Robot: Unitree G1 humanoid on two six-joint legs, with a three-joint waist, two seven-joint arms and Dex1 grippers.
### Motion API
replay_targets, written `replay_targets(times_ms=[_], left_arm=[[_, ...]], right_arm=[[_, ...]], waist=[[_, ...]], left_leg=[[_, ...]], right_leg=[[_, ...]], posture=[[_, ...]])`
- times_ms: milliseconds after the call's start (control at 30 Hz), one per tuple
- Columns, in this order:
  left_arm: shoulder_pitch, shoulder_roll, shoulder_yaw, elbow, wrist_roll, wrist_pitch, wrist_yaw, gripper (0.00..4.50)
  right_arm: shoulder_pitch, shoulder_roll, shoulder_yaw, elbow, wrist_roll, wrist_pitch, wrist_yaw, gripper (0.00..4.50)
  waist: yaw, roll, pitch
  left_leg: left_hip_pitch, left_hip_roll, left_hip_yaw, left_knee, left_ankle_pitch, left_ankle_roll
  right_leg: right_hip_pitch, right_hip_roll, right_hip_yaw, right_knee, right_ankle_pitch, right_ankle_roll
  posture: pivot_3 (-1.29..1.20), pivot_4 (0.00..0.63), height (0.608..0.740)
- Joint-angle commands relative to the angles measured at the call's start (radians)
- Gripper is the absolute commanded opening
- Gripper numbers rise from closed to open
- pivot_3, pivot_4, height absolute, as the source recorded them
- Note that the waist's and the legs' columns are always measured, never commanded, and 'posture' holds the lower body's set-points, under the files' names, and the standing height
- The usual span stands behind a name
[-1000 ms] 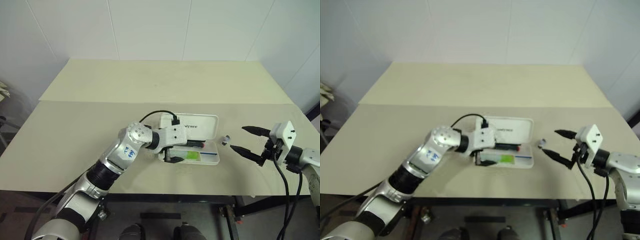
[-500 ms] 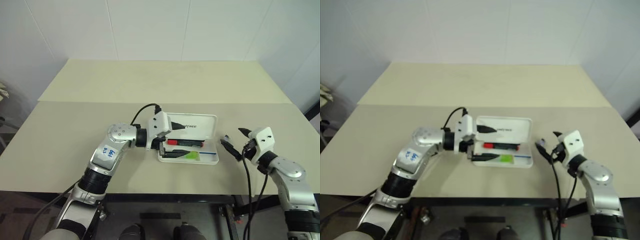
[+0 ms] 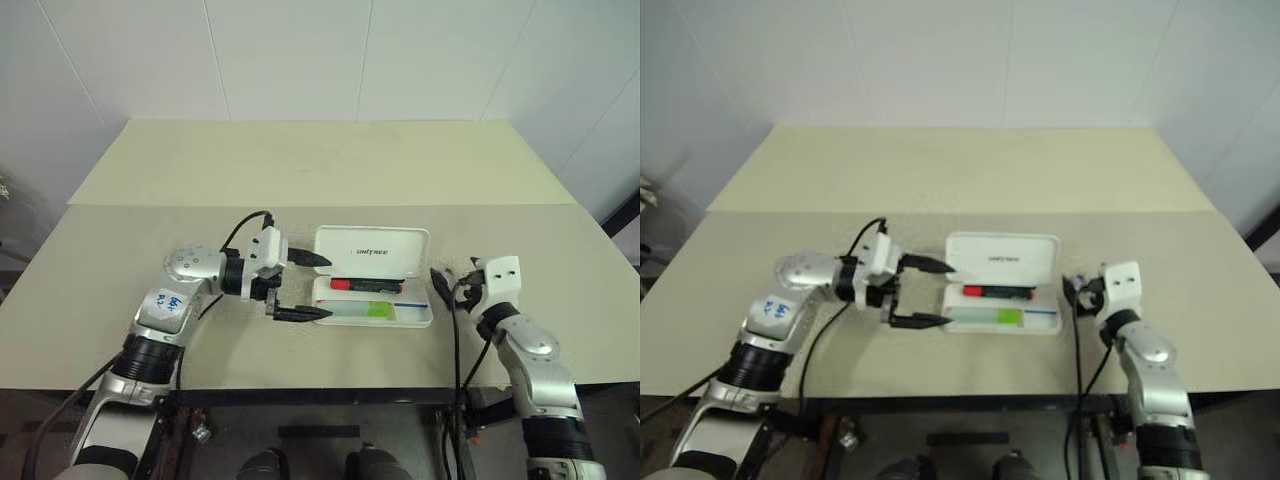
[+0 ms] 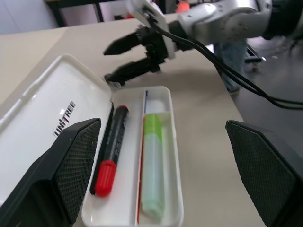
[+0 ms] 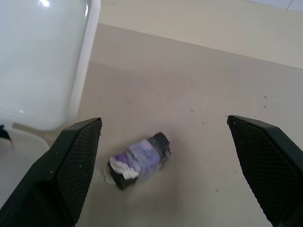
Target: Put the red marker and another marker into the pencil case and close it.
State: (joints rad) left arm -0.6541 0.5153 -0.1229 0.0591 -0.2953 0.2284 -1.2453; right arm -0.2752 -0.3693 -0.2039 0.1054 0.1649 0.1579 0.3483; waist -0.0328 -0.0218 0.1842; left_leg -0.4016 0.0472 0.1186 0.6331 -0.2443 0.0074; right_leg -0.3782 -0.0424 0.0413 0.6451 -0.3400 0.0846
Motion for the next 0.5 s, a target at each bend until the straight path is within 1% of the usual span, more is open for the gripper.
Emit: replay_targets(times_ms=[33, 333, 500], left_arm=[[-0.004, 0.025, 0.036, 0.009, -0.034, -0.028, -0.026, 4.49], [-0.024, 0.054, 0.085, 0.029, -0.055, -0.056, -0.038, 4.49], [-0.022, 0.062, 0.093, 0.023, -0.053, -0.059, -0.030, 4.49]], right_arm=[[-0.018, 0.015, -0.005, -0.009, -0.001, 0.010, -0.040, 4.50], [-0.012, 0.072, 0.000, -0.025, -0.013, 0.072, -0.132, 4.50], [0.004, 0.092, -0.004, -0.039, -0.024, 0.139, -0.201, 4.50]], waist=[[0.000, 0.000, 0.000], [0.000, 0.000, 0.000], [-0.001, 0.000, 0.000]], left_leg=[[0.000, 0.000, 0.000, 0.000, 0.000, 0.000], [-0.001, 0.000, 0.001, -0.001, 0.000, 0.000], [-0.001, 0.000, 0.001, -0.002, 0.000, 0.000]], right_leg=[[0.000, 0.000, 0.000, 0.000, 0.000, 0.000], [-0.002, 0.000, 0.000, 0.000, 0.000, -0.001], [-0.003, 0.000, 0.000, 0.000, 0.000, -0.001]], posture=[[0.00, 0.150, 0.740], [0.00, 0.150, 0.740], [0.00, 0.150, 0.740]])
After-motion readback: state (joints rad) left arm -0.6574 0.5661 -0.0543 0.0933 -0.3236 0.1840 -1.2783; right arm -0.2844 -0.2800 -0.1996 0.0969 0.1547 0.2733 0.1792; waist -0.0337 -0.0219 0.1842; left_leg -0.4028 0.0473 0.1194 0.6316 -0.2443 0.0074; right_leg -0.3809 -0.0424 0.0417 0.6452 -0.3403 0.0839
